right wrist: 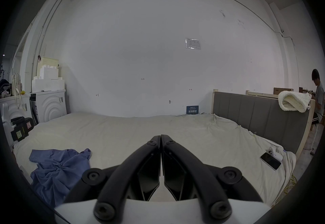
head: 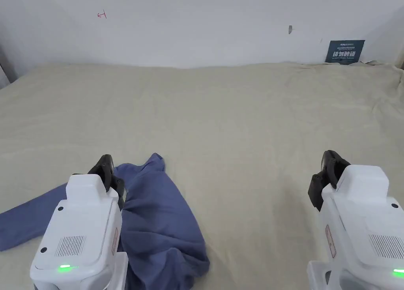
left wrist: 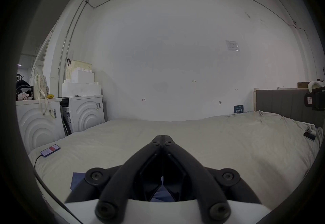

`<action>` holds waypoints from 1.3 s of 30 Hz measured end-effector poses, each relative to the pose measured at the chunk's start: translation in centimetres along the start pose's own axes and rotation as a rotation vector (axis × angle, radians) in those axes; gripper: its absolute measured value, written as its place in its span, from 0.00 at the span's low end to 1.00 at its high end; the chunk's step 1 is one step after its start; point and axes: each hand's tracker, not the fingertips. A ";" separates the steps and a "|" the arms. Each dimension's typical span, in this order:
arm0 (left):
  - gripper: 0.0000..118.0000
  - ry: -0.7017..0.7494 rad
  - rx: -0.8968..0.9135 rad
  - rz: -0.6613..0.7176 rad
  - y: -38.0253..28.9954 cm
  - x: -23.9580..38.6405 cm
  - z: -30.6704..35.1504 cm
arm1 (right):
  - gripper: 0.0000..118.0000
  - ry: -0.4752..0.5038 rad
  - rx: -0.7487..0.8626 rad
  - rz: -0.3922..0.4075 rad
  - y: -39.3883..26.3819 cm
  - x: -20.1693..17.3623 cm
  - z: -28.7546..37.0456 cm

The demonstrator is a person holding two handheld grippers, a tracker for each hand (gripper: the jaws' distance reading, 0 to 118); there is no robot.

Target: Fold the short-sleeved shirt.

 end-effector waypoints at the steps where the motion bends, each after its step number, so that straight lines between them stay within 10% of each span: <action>1: 0.00 0.000 0.001 0.000 0.0 0.0 0.0 | 0.00 0.000 -0.001 0.000 0.0 0.0 0.0; 32: 0.00 -0.011 -0.004 -0.004 -0.1 -0.2 -0.1 | 0.00 0.001 -0.005 0.027 0.2 -0.1 -0.2; 36: 0.00 -0.037 -0.011 0.074 0.4 -0.3 -0.2 | 0.00 -0.037 0.019 0.147 0.6 -1.0 0.0; 39: 0.00 -0.146 -0.042 0.377 1.2 -1.8 -0.5 | 0.00 -0.094 0.084 0.360 1.0 -2.7 0.3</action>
